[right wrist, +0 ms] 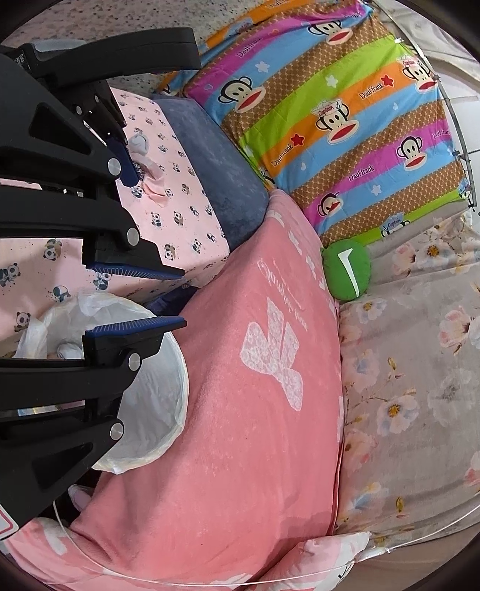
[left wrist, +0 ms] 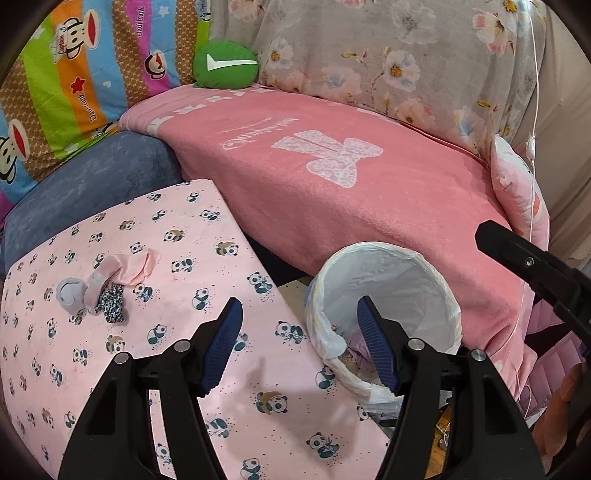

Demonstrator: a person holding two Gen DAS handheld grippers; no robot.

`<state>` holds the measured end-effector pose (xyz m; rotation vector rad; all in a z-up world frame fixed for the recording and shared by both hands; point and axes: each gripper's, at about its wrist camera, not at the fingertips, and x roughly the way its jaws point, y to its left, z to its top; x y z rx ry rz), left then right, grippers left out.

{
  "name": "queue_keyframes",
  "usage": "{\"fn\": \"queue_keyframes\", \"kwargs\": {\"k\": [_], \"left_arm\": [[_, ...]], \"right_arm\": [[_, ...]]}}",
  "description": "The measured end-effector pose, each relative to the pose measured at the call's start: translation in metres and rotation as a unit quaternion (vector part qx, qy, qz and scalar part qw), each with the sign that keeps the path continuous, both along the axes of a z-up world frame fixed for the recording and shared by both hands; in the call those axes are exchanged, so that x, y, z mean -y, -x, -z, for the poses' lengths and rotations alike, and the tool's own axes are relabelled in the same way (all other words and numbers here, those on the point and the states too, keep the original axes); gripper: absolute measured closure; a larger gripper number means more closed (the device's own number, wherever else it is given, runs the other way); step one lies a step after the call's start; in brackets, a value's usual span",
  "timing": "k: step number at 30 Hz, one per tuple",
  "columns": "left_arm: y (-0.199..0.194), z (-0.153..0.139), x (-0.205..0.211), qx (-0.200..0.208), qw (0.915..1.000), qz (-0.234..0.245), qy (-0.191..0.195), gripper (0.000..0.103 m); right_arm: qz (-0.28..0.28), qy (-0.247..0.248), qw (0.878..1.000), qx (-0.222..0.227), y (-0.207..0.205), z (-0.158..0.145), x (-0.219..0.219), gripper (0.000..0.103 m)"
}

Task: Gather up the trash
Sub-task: 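Move both tools back to the pile toward the grey sock and scrunchie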

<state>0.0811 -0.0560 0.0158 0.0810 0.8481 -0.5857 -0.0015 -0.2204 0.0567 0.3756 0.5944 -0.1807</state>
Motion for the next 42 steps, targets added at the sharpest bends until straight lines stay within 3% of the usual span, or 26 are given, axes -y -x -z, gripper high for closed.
{"fn": "queue_keyframes", "kwargs": {"k": [12, 16, 29, 35, 42], "left_arm": [[-0.027, 0.018, -0.083, -0.012, 0.9966, -0.082, -0.002, 0.041], [-0.038, 0.026, -0.116, -0.016, 0.9929, -0.117, -0.007, 0.041], [-0.079, 0.055, -0.216, -0.032, 0.9760, -0.215, -0.017, 0.029], [-0.107, 0.071, -0.242, -0.049, 0.9709, -0.234, -0.018, 0.027], [-0.139, 0.090, -0.247, -0.073, 0.9700, -0.232, -0.007, 0.026]], "right_arm": [[-0.069, 0.017, 0.997, -0.032, -0.047, 0.018, -0.079, 0.079], [-0.090, 0.024, 0.995, -0.043, -0.061, 0.024, -0.105, 0.073], [-0.174, 0.035, 0.979, -0.103, -0.131, 0.071, -0.207, 0.070], [-0.196, 0.039, 0.971, -0.134, -0.167, 0.101, -0.246, 0.061], [-0.201, 0.040, 0.966, -0.160, -0.201, 0.129, -0.265, 0.060]]}}
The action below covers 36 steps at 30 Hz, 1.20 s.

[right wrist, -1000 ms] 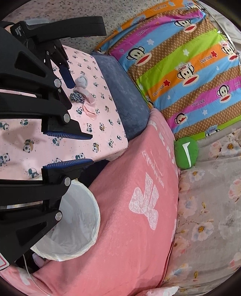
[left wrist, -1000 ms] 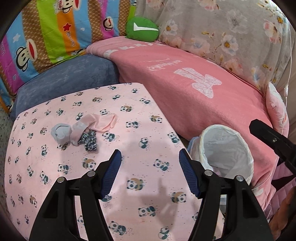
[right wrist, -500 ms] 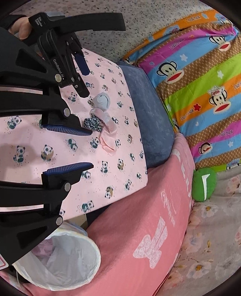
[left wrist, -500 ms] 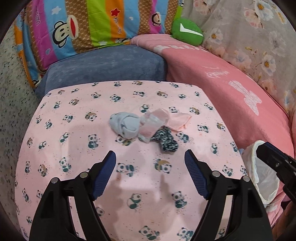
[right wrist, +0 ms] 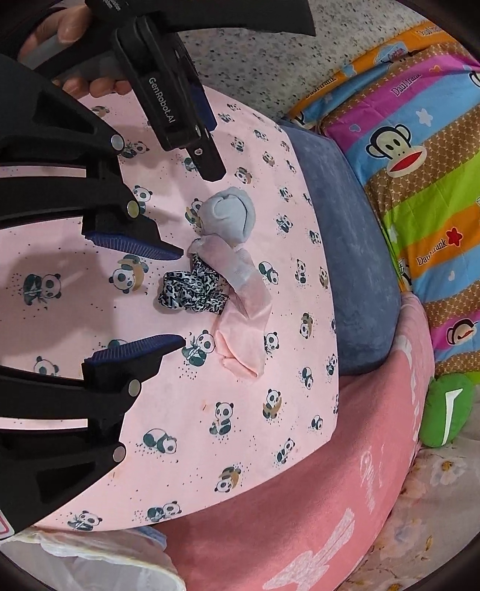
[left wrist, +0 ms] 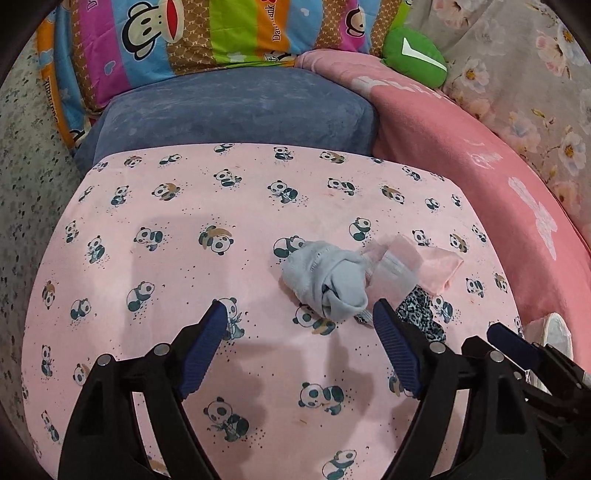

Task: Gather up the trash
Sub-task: 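Move both tools back to the pile toward the grey sock and scrunchie, then grasp the grey sock with the left tool while the right tool grasps the leopard scrunchie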

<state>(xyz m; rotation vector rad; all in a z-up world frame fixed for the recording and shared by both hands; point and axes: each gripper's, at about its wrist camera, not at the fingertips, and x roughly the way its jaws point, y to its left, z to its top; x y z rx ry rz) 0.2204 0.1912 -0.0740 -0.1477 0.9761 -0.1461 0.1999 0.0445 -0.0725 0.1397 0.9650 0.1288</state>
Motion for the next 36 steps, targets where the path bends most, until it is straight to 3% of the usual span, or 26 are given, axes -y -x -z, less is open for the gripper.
{"fn": "queue_keyframes", "kwargs": {"k": [11, 15, 17, 20, 27, 36], "left_arm": [[-0.031, 0.019, 0.007, -0.021, 0.9992, 0.012, 0.033, 0.028], [-0.033, 0.024, 0.008, -0.029, 0.9982, 0.026, 0.046, 0.048], [-0.032, 0.024, 0.009, -0.027, 0.9982, 0.027, 0.047, 0.054], [-0.030, 0.020, 0.011, -0.024, 0.9980, 0.033, 0.049, 0.066], [-0.016, -0.004, 0.013, -0.003, 0.9980, 0.035, 0.053, 0.069], [0.013, -0.052, 0.028, 0.040, 0.9970, 0.042, 0.052, 0.069]], "right_arm": [[-0.002, 0.000, 0.999, -0.032, -0.041, 0.041, -0.013, 0.060], [-0.004, 0.001, 0.999, -0.044, -0.046, 0.052, -0.016, 0.061], [-0.007, 0.002, 0.999, -0.051, -0.046, 0.058, -0.017, 0.075], [-0.011, 0.008, 0.999, -0.048, -0.043, 0.059, -0.017, 0.086], [-0.001, -0.008, 1.000, -0.027, -0.028, 0.046, -0.009, 0.089], [0.013, -0.018, 0.999, 0.030, 0.004, -0.009, 0.006, 0.089]]}}
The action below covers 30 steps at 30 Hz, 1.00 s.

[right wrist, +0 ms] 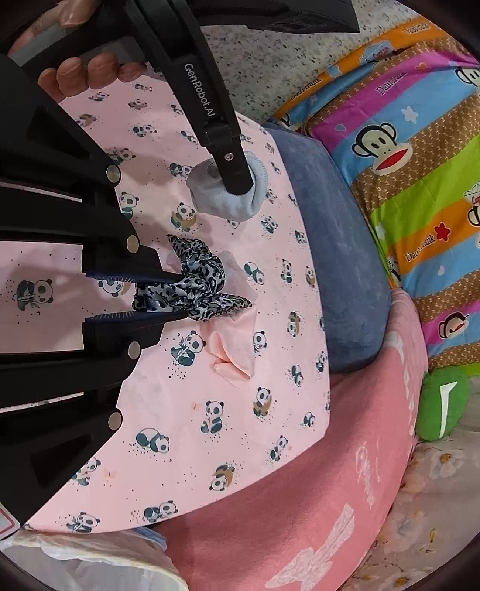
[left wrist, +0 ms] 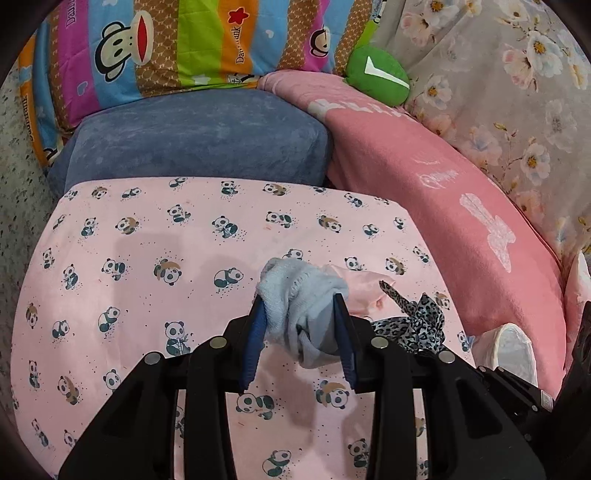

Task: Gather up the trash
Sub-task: 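Grasp the grey sock with the left tool while the right tool grasps the leopard scrunchie, then carry the grey sock and leopard scrunchie over the wastebasket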

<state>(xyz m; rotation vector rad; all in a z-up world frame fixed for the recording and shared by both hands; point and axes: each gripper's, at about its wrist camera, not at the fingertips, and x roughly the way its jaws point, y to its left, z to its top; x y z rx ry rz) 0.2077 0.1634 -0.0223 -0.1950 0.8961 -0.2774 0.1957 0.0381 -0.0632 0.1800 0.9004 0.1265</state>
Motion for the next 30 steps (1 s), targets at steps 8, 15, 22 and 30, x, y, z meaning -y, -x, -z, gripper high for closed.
{"fn": "queue_keyframes", "kwargs": {"k": [8, 15, 22, 30], "left_arm": [[0.029, -0.039, 0.026, 0.037, 0.9991, 0.019, -0.002, 0.069], [0.054, -0.064, 0.059, 0.066, 0.9968, 0.045, -0.008, 0.069], [0.077, -0.081, 0.103, 0.088, 0.9926, 0.082, -0.017, 0.069], [0.099, -0.093, 0.158, 0.102, 0.9859, 0.129, -0.027, 0.069]], "right_arm": [[0.018, -0.007, 0.998, 0.061, 0.039, -0.059, 0.027, 0.089], [0.041, -0.010, 0.994, 0.100, 0.075, -0.099, 0.056, 0.089], [0.077, -0.016, 0.989, 0.128, 0.112, -0.129, 0.101, 0.089], [0.115, -0.021, 0.982, 0.145, 0.144, -0.144, 0.155, 0.089]]}}
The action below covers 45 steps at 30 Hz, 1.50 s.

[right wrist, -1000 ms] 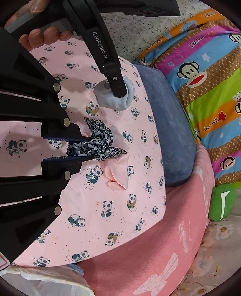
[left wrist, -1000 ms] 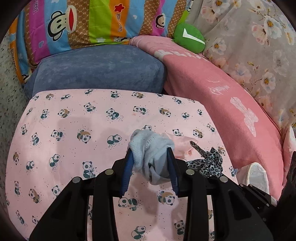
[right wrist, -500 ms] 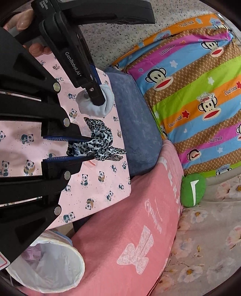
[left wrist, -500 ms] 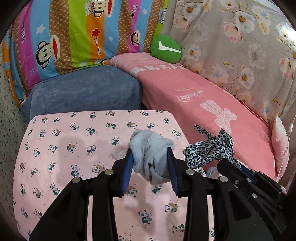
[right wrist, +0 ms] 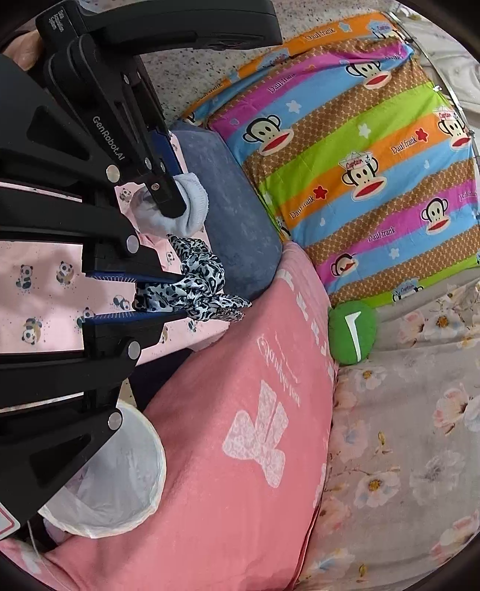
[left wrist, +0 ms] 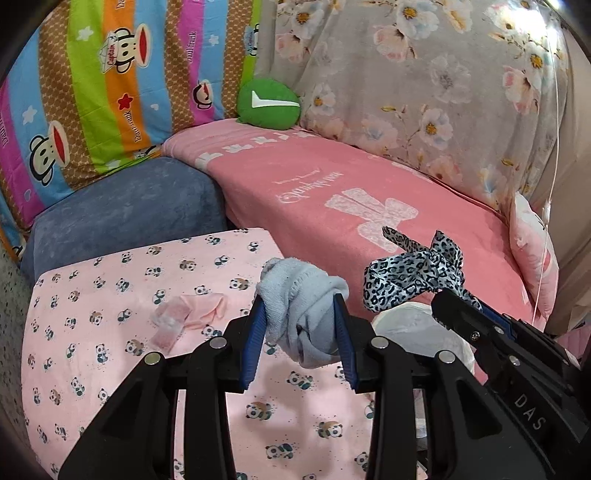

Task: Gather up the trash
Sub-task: 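Carry the grey sock and leopard scrunchie over the wastebasket, then open both tools to drop the sock and scrunchie into the wastebasket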

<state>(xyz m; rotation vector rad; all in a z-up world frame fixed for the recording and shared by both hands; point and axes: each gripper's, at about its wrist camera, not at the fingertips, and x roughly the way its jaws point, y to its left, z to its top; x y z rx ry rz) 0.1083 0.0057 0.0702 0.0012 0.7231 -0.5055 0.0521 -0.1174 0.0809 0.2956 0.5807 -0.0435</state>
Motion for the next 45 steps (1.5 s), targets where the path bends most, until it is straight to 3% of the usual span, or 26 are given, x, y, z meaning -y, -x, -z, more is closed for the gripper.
{"fn": "queue_keyframes", "kwargs": {"k": [11, 25, 41, 45], "left_arm": [[0.026, -0.001, 0.066, 0.000, 0.9982, 0.058, -0.012, 0.068], [0.044, 0.008, 0.124, -0.010, 0.9931, 0.113, -0.027, 0.067], [0.049, 0.019, 0.155, -0.023, 0.9893, 0.137, -0.042, 0.066], [0.050, 0.019, 0.158, -0.020, 0.9895, 0.136, -0.045, 0.059]], "right_arm": [[0.061, -0.013, 0.998, 0.006, 0.046, -0.002, 0.076, 0.089], [0.119, -0.030, 0.992, -0.005, 0.081, 0.019, 0.148, 0.089], [0.144, -0.038, 0.989, -0.022, 0.091, 0.039, 0.176, 0.088], [0.147, -0.038, 0.988, -0.024, 0.091, 0.042, 0.179, 0.088]]}}
